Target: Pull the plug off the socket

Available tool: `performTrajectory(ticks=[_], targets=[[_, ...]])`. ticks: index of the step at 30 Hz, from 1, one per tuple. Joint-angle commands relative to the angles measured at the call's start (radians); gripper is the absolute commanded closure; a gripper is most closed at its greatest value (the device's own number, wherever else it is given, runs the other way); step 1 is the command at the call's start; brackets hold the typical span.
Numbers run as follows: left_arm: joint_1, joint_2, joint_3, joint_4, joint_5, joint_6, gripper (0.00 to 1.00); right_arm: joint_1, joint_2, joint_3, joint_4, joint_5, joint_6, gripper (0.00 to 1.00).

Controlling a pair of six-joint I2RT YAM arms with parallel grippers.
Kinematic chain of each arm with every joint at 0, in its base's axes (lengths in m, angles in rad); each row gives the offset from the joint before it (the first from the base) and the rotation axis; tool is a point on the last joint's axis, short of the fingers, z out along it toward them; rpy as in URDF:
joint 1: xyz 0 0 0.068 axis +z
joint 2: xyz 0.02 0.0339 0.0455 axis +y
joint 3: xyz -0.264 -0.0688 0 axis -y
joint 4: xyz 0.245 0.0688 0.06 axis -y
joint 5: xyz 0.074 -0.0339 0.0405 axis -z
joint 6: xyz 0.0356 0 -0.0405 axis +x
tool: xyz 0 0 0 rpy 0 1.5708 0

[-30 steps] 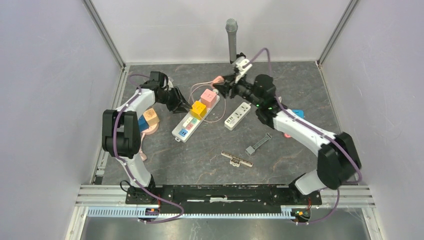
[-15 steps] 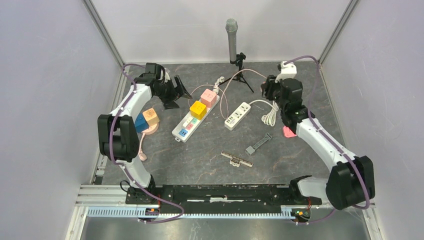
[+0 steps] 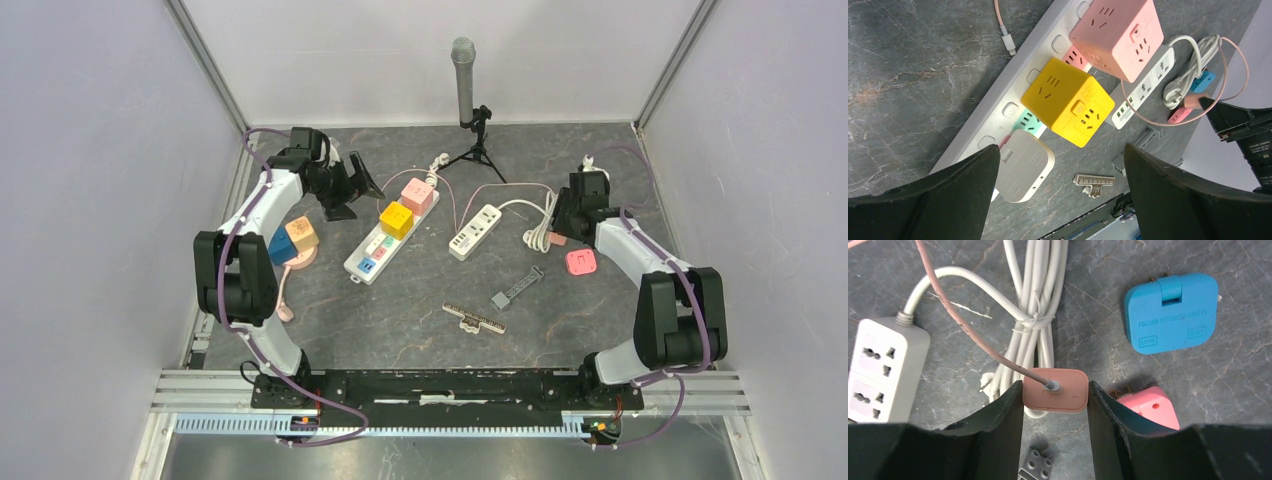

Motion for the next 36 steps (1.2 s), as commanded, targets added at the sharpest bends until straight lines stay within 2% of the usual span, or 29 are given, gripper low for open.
performTrajectory(ticks=[1,10,15,18,21,23,25,27,30,33,36], targets=[[-0.004,-0.035,-0.004,0.001,-0.007,0.033,0.00,-0.008,0.011,0.023,-0.046,0.006,-0.015,0.87],[-0.007,-0.022,0.002,0.000,0.004,0.029,0.00,-0.010,0.055,-0.007,-0.029,0.034,-0.016,0.70],[-0.007,-0.025,0.002,0.000,0.002,0.029,0.00,-0.009,0.036,-0.001,-0.009,0.078,-0.012,0.43],[-0.007,-0.027,0.004,-0.001,-0.001,0.029,0.00,-0.009,-0.019,-0.012,0.049,0.071,-0.024,0.34],[-0.007,-0.029,0.007,-0.001,-0.004,0.029,0.00,-0.010,-0.087,-0.024,0.112,0.023,-0.031,0.27],[-0.007,-0.032,0.007,-0.001,-0.009,0.030,0.00,-0.009,-0.127,-0.030,0.156,-0.022,-0.033,0.26],[-0.007,-0.039,0.003,-0.001,-0.020,0.030,0.00,-0.008,-0.169,-0.056,0.242,-0.101,-0.046,0.25],[-0.007,-0.048,-0.004,-0.001,-0.036,0.032,0.00,-0.001,-0.205,-0.089,0.376,-0.253,-0.070,0.22],[-0.007,-0.055,-0.016,-0.001,-0.058,0.032,0.01,0.078,-0.212,-0.086,0.488,-0.383,-0.150,0.17],[-0.007,-0.058,-0.032,-0.002,-0.063,0.029,0.05,0.239,-0.202,-0.056,0.516,-0.373,-0.290,0.14],[-0.007,-0.060,-0.048,-0.007,-0.061,0.031,0.10,0.363,-0.161,-0.044,0.570,-0.392,-0.331,0.10]])
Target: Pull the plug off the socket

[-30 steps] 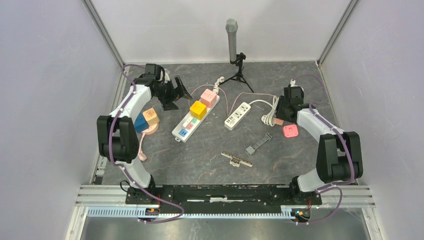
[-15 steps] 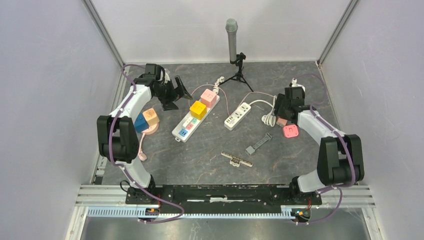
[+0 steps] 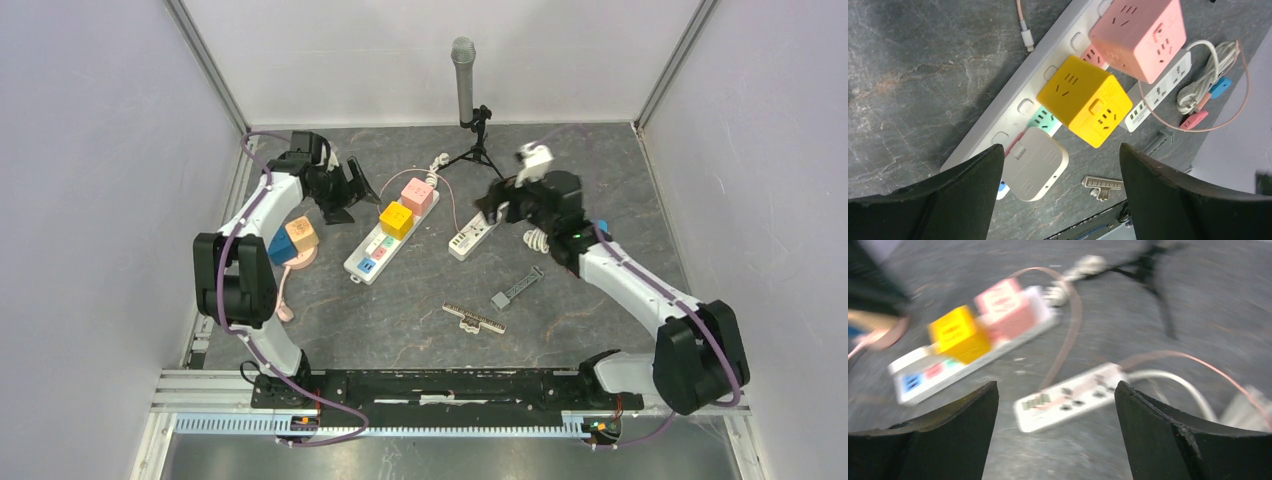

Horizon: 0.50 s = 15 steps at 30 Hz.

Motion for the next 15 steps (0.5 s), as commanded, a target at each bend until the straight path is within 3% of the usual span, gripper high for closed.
performTrajectory(ticks=[1,6,10,13,15], targets=[[-0.005,-0.048,-0.032,-0.007,-0.014,0.031,0.11,0.175,0.050,0.042,0.163,-0.109,-0.135,0.09],[-0.006,-0.071,-0.084,-0.007,-0.019,0.044,0.22,0.367,0.178,0.115,0.184,-0.088,-0.186,0.09],[-0.005,-0.085,-0.132,-0.007,-0.040,0.046,0.26,0.499,0.298,0.210,0.141,-0.016,-0.273,0.19],[-0.005,-0.087,-0.156,-0.006,-0.061,0.055,0.29,0.544,0.369,0.291,0.087,0.121,-0.305,0.22],[-0.006,-0.085,-0.170,-0.005,-0.069,0.058,0.31,0.546,0.410,0.345,0.056,0.186,-0.286,0.19]])
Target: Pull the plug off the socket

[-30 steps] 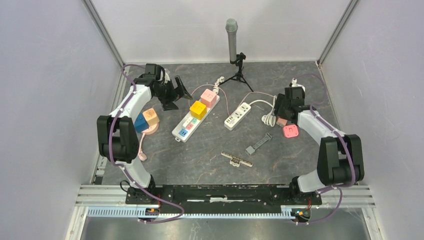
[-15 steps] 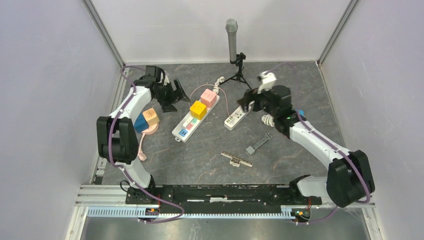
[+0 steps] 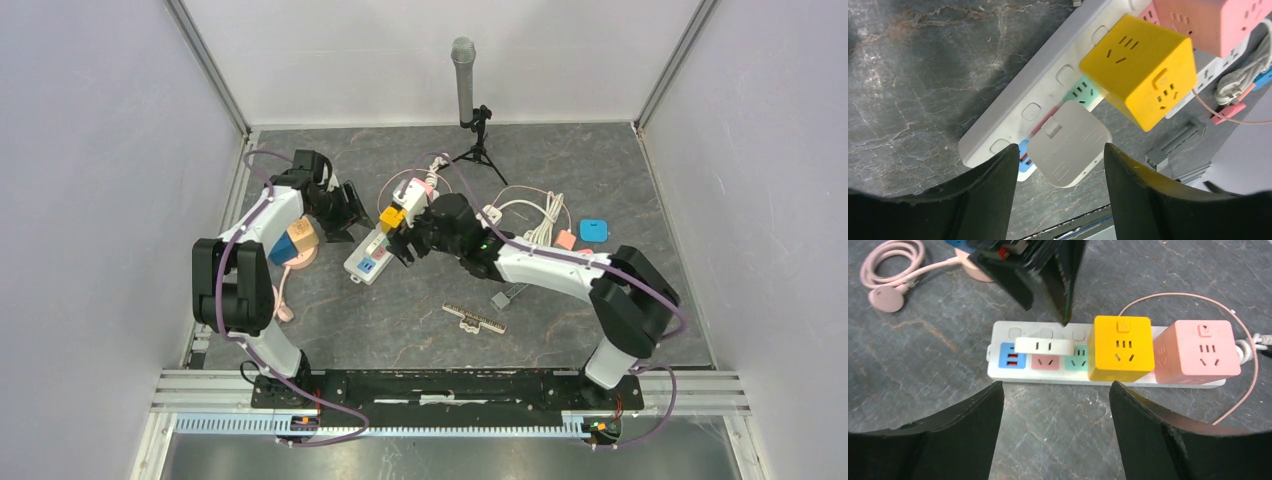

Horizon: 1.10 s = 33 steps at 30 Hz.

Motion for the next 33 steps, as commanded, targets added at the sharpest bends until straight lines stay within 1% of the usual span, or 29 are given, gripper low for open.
performTrajectory(ticks=[1,2,6,11,14,18,24,26,30,31,33], targets=[[-0.006,-0.038,-0.031,0.011,-0.035,0.043,0.32,0.008,0.067,0.139,-0.050,0.196,-0.048,0.17],[-0.009,-0.036,-0.043,0.019,-0.030,0.041,0.32,0.008,0.088,0.161,-0.061,0.200,-0.060,0.14],[-0.020,-0.019,-0.068,0.037,-0.028,0.033,0.33,0.008,0.180,0.284,-0.155,0.210,-0.088,0.11],[-0.040,0.008,-0.075,0.041,-0.053,0.036,0.35,0.005,0.312,0.481,-0.355,0.243,-0.064,0.13],[-0.047,0.017,-0.077,0.040,-0.081,0.050,0.36,-0.005,0.368,0.551,-0.424,0.242,-0.039,0.16],[-0.049,0.010,-0.080,0.040,-0.143,0.064,0.36,-0.026,0.394,0.569,-0.443,0.226,-0.013,0.15],[-0.049,0.039,-0.073,0.040,-0.125,0.059,0.37,-0.071,0.449,0.596,-0.447,0.090,-0.005,0.15],[-0.049,0.048,-0.072,0.040,-0.130,0.059,0.37,-0.080,0.458,0.596,-0.433,0.061,-0.005,0.16],[-0.051,0.071,-0.074,0.033,-0.151,0.066,0.39,-0.082,0.461,0.569,-0.366,0.007,-0.039,0.23],[-0.050,0.077,-0.075,0.031,-0.154,0.067,0.40,-0.082,0.462,0.565,-0.353,-0.005,-0.048,0.26],[-0.051,0.085,-0.076,0.024,-0.162,0.070,0.42,-0.082,0.467,0.560,-0.338,-0.027,-0.058,0.37]])
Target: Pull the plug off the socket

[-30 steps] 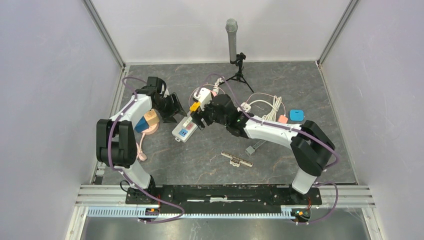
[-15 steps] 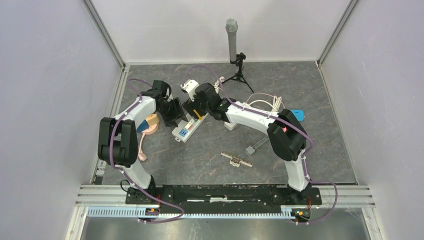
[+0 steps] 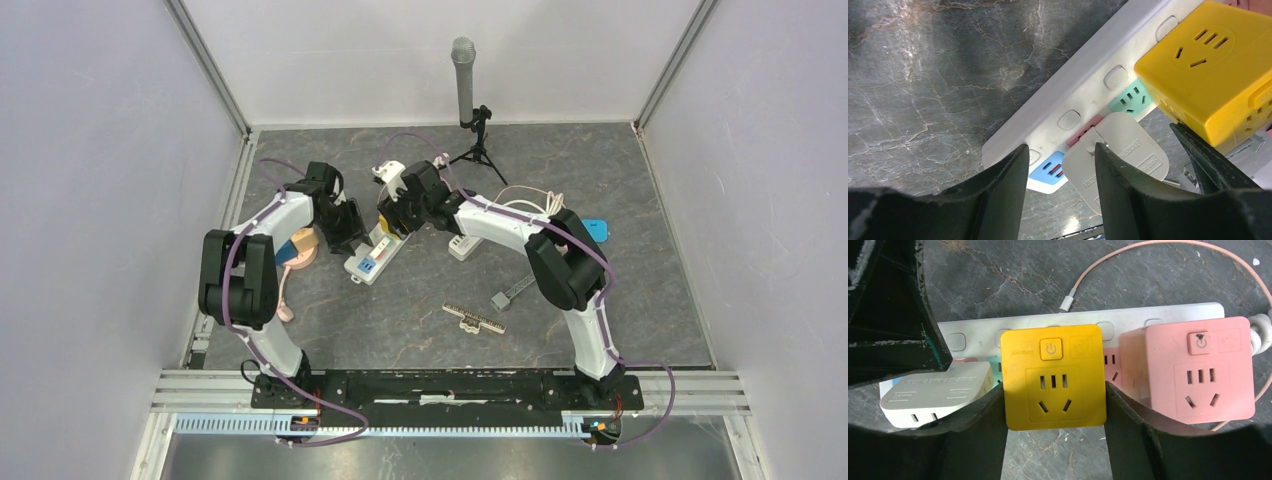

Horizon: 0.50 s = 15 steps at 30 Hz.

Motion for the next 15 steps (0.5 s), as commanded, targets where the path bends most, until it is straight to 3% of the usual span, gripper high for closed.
performTrajectory(ticks=[1,8,13,15], targets=[[-0.007,0.043,-0.001,0.002,-0.043,0.050,0.43,0.001,0.004,0.010,0.090,-0.075,-0.036,0.43],[-0.027,0.066,0.001,-0.030,-0.092,0.063,0.45,-0.002,-0.083,-0.112,0.233,-0.081,-0.015,1.00],[-0.036,0.081,-0.002,-0.038,-0.103,0.066,0.47,-0.055,-0.126,-0.147,0.357,-0.266,0.157,1.00],[-0.038,0.084,-0.003,-0.037,-0.108,0.066,0.47,-0.053,-0.126,-0.142,0.355,-0.285,0.148,1.00]])
